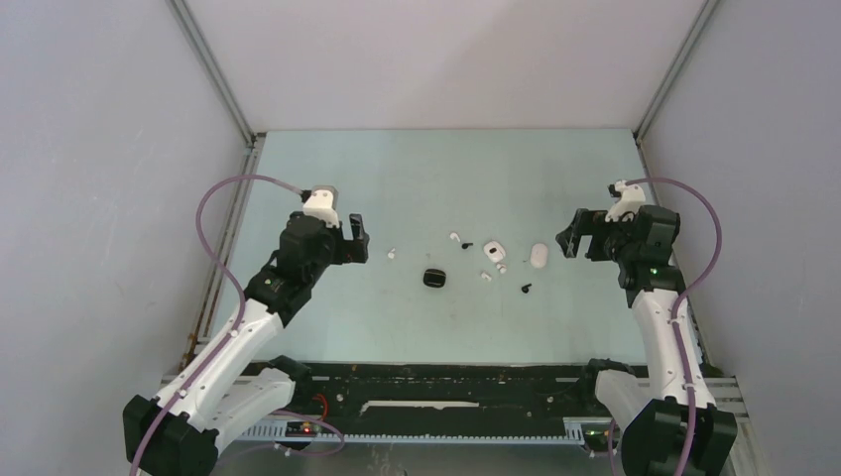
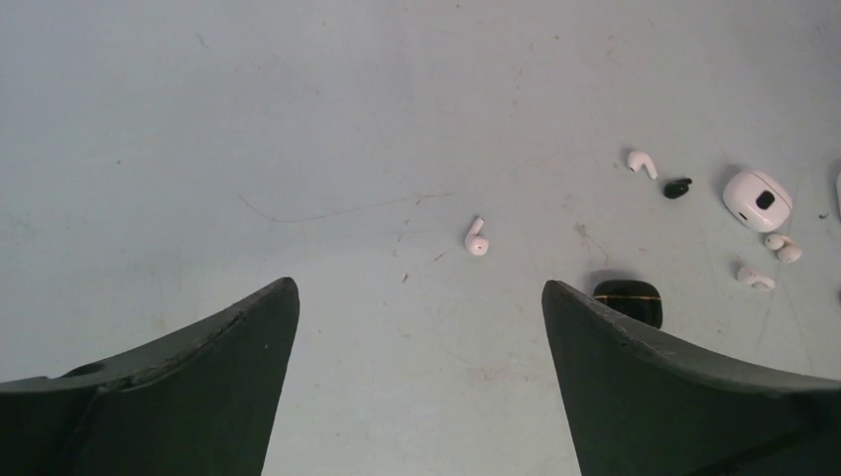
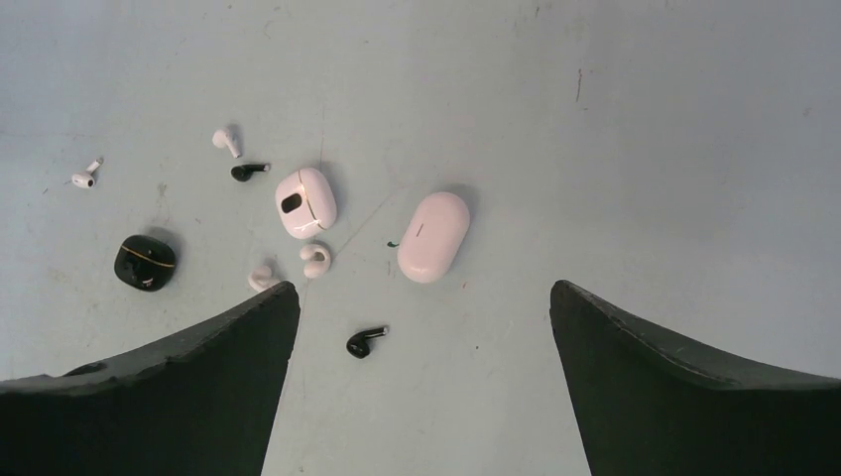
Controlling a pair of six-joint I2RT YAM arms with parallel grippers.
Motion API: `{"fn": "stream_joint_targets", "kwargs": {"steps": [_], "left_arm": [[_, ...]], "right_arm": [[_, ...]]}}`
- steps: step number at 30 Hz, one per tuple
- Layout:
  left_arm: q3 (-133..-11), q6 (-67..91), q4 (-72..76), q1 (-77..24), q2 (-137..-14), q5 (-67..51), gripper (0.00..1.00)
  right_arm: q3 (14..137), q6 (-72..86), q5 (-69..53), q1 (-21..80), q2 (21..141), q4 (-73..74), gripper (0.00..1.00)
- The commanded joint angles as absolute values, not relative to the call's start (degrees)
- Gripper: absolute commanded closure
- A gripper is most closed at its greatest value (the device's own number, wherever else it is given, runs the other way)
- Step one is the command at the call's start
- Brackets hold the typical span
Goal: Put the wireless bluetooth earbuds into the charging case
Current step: Pick up the charging case at the center of the board.
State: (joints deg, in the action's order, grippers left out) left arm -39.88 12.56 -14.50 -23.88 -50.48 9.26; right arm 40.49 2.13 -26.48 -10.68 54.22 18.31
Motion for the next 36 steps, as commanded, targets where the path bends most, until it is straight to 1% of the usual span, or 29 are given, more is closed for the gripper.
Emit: {"fn": "stream_joint_targets", "kwargs": {"steps": [1,3,5,8,9,12,16,17,19,21,24,27,30,36], "left_arm": [[-40.9,15.4,-15.3,-24.2,-49.6,17.5,0.00],[-40.8,16.9,-15.8,-24.2,-50.0,20.7,0.00],[-40.9,17.6,-15.9,-24.2,-50.8,20.0,0.00],[-41.7,17.0,-16.0,-24.2,-53.1,16.4,0.00],[-42.0,15.5,-15.9,-24.2,-53.6,14.9,0.00],[-41.8,13.7,-14.3,-24.2,-53.8,9.0,0.04],[-39.4,14.3,-9.1,-24.2,-52.6,-6.8,0.14],[-39.5,14.8,-8.3,-24.6,-52.9,-10.9,0.18],[-41.2,14.8,-8.8,-27.3,-55.1,-15.4,0.31],[-45.2,13.3,-12.8,-32.0,-58.2,-15.6,0.29],[-50.4,12.5,-17.4,-40.0,-61.5,-9.8,0.24],[-51.5,16.2,-15.4,-45.9,-63.1,-5.2,0.18],[-50.6,21.8,-11.6,-48.3,-65.2,-4.1,0.15],[-47.9,27.9,-10.2,-49.4,-67.0,2.9,0.14]], "right_arm": [[42.0,1.7,-26.0,-10.7,53.2,15.3,0.00],[41.9,-0.6,-27.2,-10.9,53.5,16.0,0.00],[41.8,-5.2,-30.9,-11.5,53.4,17.4,0.00],[41.8,-13.0,-36.7,-12.7,52.4,20.9,0.00],[41.6,-13.9,-37.2,-12.8,52.1,21.2,0.01],[41.5,-14.9,-38.3,-12.6,52.4,21.2,0.05],[41.5,-15.5,-37.0,-11.1,52.9,21.0,0.10],[41.5,-15.4,-36.1,-10.7,53.0,20.9,0.12],[41.8,-15.2,-35.1,-10.2,53.7,21.2,0.17],[42.8,-14.9,-34.1,-9.4,55.1,21.7,0.24],[45.2,-15.5,-30.7,-6.9,58.5,23.8,0.31],[47.3,-15.6,-25.9,-3.8,62.1,25.7,0.37],[47.7,-15.3,-25.2,-2.8,64.1,26.6,0.39],[47.7,-16.8,-27.8,-2.2,66.0,27.6,0.40]]}}
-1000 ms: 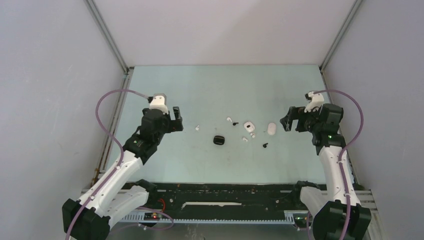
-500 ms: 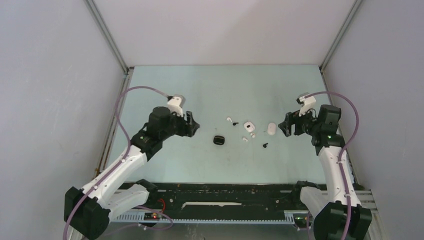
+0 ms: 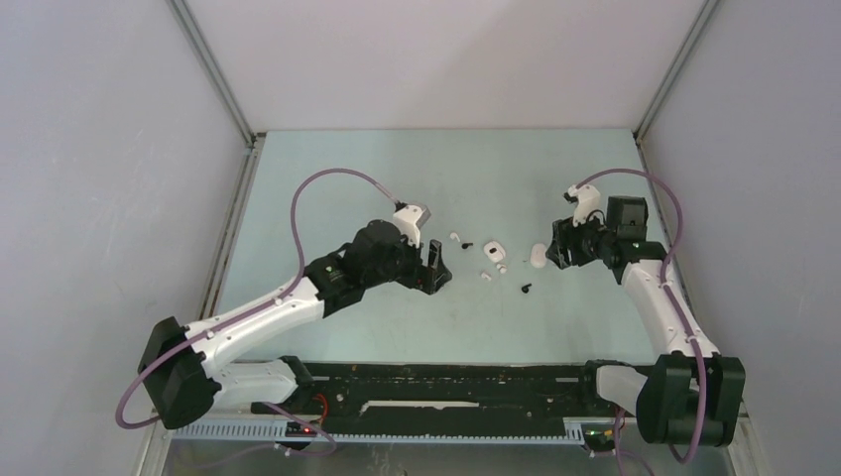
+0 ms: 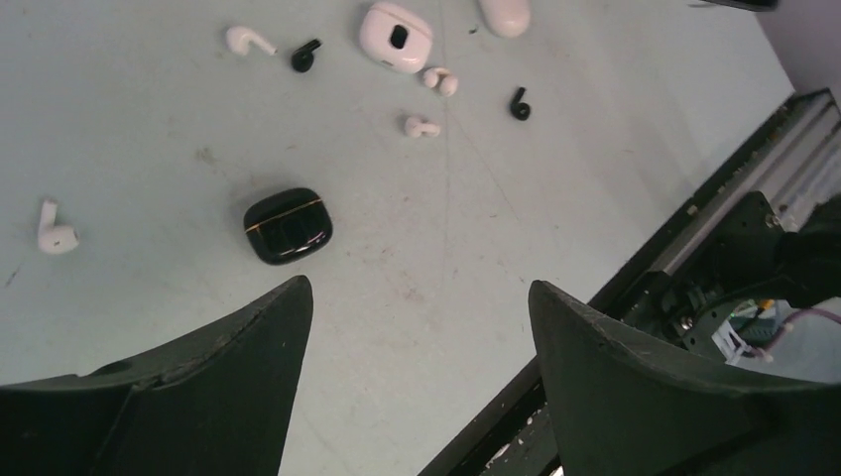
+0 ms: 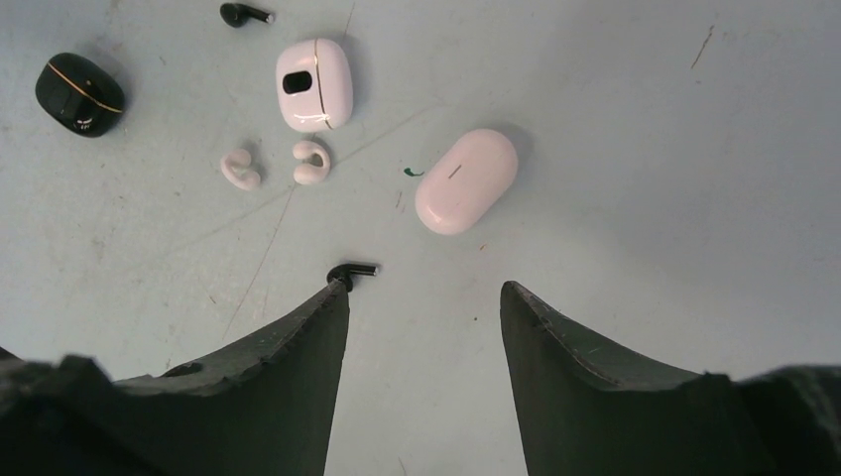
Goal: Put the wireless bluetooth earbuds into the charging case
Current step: Pick up the charging case at the center of the board.
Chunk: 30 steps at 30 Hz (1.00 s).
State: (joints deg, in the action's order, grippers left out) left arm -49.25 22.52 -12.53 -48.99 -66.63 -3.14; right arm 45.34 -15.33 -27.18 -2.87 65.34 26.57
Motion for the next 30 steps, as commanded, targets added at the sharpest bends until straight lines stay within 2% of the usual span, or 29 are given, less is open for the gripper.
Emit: {"fn": "stream_joint_targets", "kwargs": {"steps": [1,9,14,20,27,30], "left_arm": [[-47.6,27.9,-10.4,-49.4,-67.0,3.7,0.14],[-53.2,24.2,-19.1,-49.9,-74.7,10.3,0.16],[-53.1,23.7,-18.0,-50.0,-78.2,11.0,0.16],[-61.5,23.6,-24.9,-50.3,-88.2,15.6,0.18],[-65.1,24.3,-25.9,-50.4,-95.0,14.9,0.16],[-64.9,26.0,-25.6,-50.1,-96.3,15.3,0.12]], "right_arm": [[47.7,-17.1,-27.8,-1.8,66.0,27.8,0.40],[47.6,-19.4,-32.5,1.7,65.1,28.9,0.41],[47.7,-20.4,-33.3,5.8,65.8,28.6,0.40],[47.6,-21.5,-33.1,6.7,66.9,29.6,0.39],[47.6,-22.4,-34.4,6.2,66.8,30.6,0.37],[47.3,-22.5,-35.9,4.6,66.2,30.9,0.36]]}}
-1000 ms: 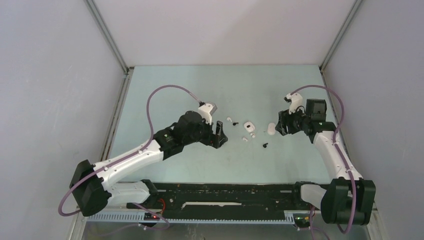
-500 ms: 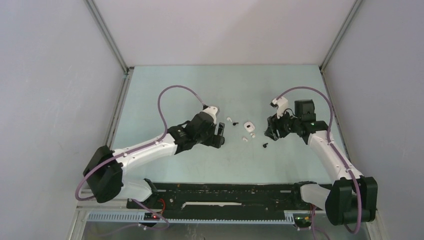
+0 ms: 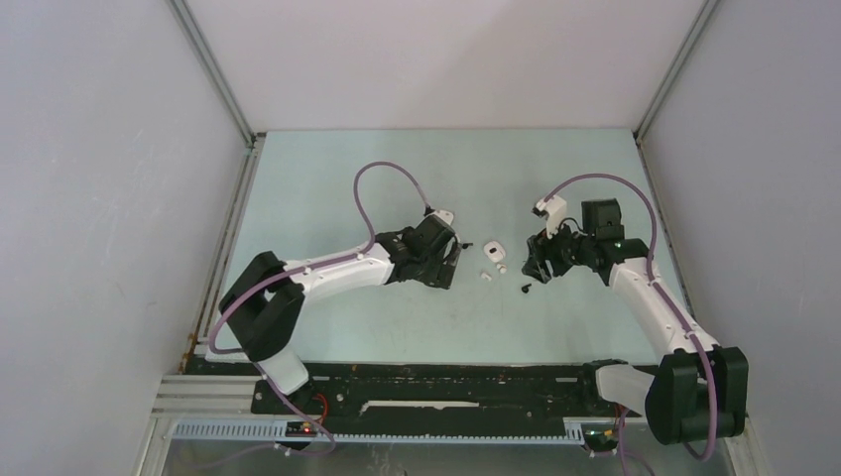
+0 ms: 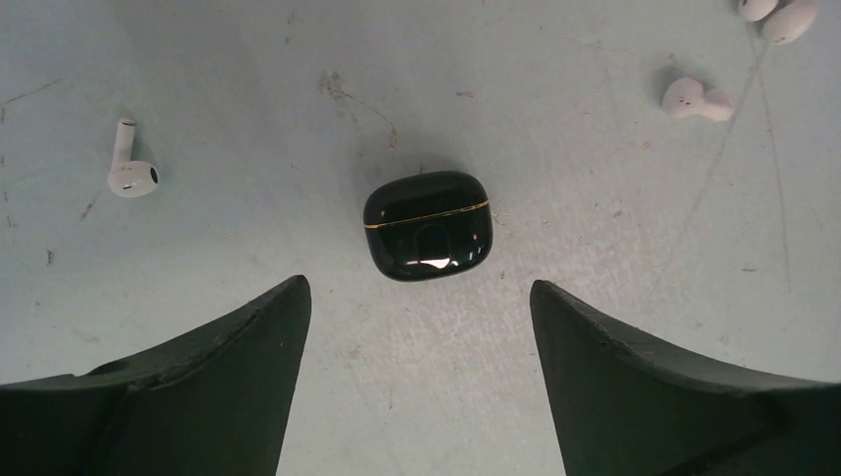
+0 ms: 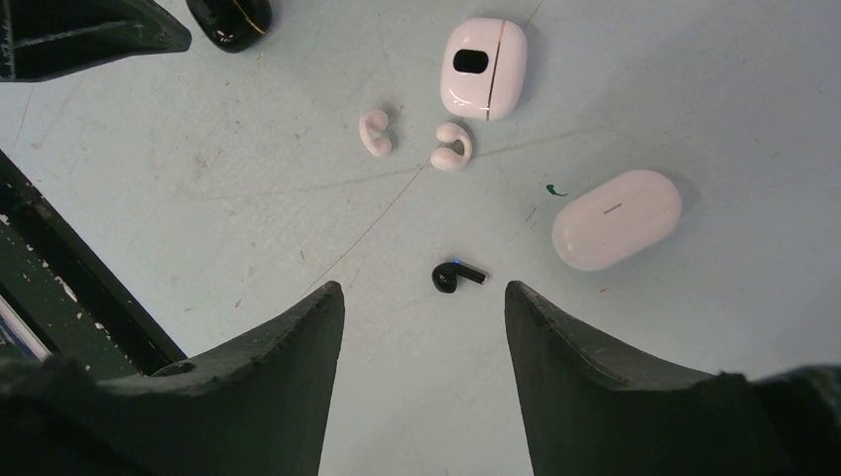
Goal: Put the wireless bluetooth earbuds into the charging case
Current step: Pick up the charging case at the center of the board.
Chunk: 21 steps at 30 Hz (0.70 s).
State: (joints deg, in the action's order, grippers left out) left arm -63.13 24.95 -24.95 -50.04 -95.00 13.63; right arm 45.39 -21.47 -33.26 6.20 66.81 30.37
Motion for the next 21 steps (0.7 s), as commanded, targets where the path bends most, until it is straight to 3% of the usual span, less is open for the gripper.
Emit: {"fn": "stream_joint_targets", "kwargs": {"steps": [1,21], "left_arm": [[-64.4,26.5,-25.2,-49.9,-96.5,15.0,0.11],[-63.6,29.2,-16.6,-49.3,-102.1,3.3,0.13]], "right_arm": [[47.3,-22.5,-36.5,3.8,66.0,31.1,0.36],[47.2,-22.6,-39.3,1.3,65.1,31.9,0.35]]}}
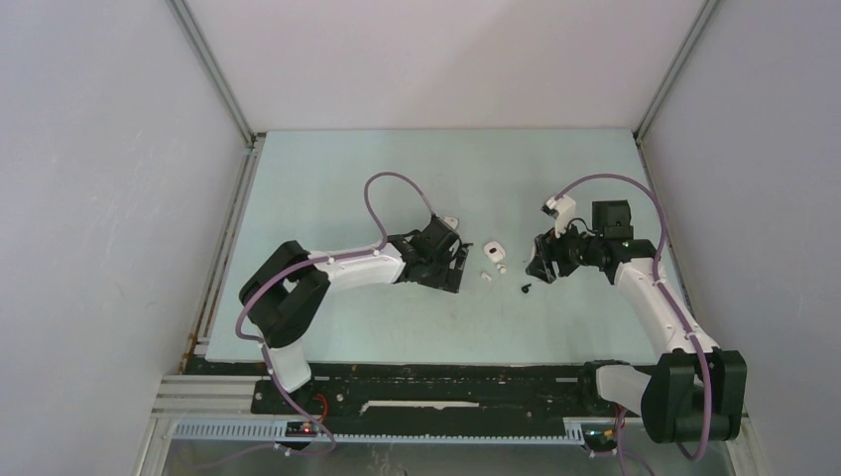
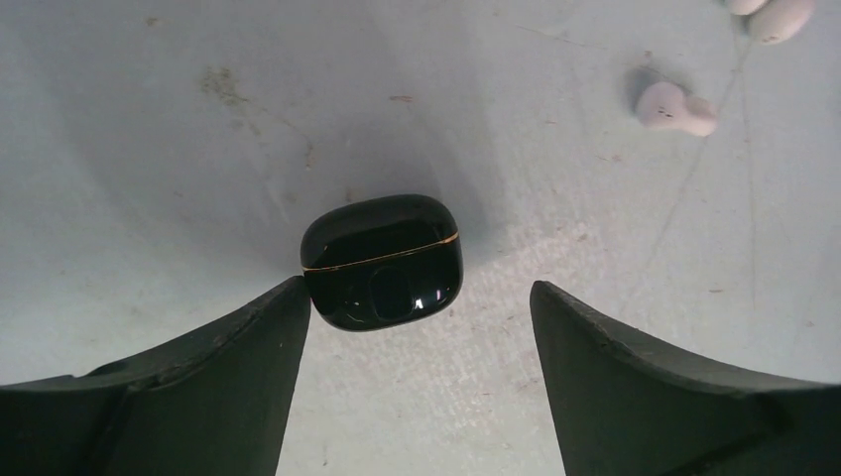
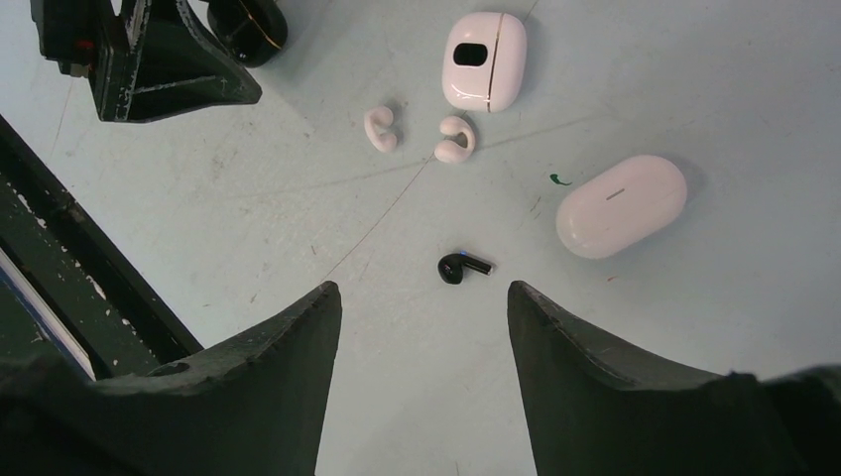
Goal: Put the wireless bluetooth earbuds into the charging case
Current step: Pick up the charging case at the center of the board.
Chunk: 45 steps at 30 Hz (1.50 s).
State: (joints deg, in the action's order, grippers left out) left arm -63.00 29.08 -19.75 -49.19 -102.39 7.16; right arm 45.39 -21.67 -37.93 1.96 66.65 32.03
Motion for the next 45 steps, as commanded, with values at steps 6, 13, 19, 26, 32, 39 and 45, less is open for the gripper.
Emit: {"fn": "stream_joint_targets", "kwargs": {"steps": [6,13,19,26,32,39,45], "left_arm": [[-63.5,29.7,-13.5,-51.2,-102.4,-1.7,0.14],[-63.6,28.1,-16.4,-52.4,-99.2,-1.1,0.12],[-55.6,27.5,-22.2,-52.3,-81.3,7.6,0.10],[-42.5,36.8,-18.3,-49.8,-63.9,10.1,0.09],[-33.1,45.7,-13.0,-49.5,-53.5,14.4,0.09],[-31.8,46.3,-15.3,-49.5,-48.8,16.3,0.09],[-32.4,45.7,-16.0,-49.5,-49.6,15.2,0.09]], "right_arm": [[47.2,-22.7,-40.5,0.5,65.1,32.3,0.34],[47.2,-24.0,-41.9,0.5,65.5,33.0,0.34],[47.0,-24.8,-38.1,9.6,65.1,30.6,0.35],[48.5,-37.4,-32.7,27.1,69.3,26.6,0.41],[53.4,-43.3,-35.2,29.8,79.1,25.6,0.41],[57.1,-56.0,-32.4,33.1,88.1,27.9,0.30],[59.0,-58.6,-31.7,34.1,92.9,27.9,0.28]]}}
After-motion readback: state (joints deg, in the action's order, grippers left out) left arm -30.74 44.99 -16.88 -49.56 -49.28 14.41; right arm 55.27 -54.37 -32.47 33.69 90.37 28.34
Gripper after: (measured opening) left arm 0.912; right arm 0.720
